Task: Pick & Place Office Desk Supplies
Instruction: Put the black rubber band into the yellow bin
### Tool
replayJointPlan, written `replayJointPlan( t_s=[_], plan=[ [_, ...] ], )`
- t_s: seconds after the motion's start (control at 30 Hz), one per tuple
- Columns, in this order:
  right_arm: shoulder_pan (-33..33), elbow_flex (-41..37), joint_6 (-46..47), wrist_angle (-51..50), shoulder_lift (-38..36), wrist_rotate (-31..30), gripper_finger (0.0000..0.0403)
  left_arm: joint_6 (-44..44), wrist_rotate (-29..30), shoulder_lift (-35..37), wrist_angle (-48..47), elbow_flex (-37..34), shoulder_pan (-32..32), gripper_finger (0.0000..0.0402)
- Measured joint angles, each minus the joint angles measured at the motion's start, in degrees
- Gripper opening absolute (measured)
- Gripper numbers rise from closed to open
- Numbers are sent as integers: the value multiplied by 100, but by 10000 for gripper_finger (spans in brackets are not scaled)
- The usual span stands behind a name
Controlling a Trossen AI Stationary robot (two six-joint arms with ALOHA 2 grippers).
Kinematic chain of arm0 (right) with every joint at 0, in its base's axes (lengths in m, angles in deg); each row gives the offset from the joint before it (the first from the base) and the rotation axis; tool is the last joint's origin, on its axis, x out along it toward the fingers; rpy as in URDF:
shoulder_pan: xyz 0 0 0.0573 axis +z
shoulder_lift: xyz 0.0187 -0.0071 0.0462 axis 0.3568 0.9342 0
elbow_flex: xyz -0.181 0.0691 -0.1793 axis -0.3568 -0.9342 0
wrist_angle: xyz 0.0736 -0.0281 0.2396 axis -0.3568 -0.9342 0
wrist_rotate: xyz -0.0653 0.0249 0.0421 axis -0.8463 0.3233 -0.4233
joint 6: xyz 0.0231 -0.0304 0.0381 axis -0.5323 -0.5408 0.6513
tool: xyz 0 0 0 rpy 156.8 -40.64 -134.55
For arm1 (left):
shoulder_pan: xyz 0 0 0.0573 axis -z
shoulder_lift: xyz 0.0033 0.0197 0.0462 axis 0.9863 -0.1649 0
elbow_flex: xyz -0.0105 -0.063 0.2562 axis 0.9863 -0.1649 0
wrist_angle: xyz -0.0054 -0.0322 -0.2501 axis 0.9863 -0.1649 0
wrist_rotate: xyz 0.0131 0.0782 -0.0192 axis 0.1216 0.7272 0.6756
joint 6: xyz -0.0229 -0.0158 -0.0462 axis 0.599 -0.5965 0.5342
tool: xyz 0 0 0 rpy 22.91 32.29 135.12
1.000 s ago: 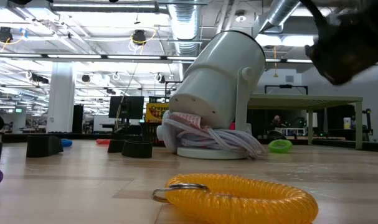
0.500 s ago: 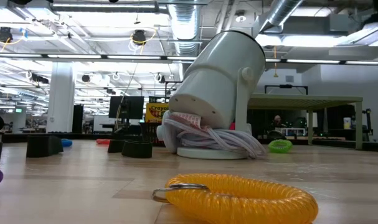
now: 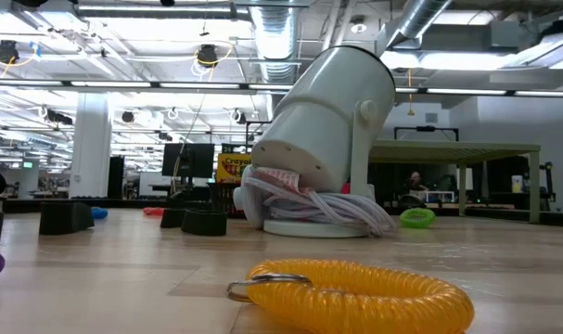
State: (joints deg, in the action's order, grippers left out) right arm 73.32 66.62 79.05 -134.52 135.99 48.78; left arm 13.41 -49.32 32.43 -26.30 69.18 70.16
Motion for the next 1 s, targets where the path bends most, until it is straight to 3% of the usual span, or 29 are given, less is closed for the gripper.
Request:
replayJointPlan(
  t_s=[0.3,0.67,1.0],
  plan=[
    [1084,-4,1540,963,705,448,0,-37,231,-171,-3,0,0,159],
    [1100,-2,1519,975,792,404,0,175,236,-635,377,0,0,159],
    [1059,-2,1365,1025,771,284,0,166,236,-645,385,0,0,159]
  ],
)
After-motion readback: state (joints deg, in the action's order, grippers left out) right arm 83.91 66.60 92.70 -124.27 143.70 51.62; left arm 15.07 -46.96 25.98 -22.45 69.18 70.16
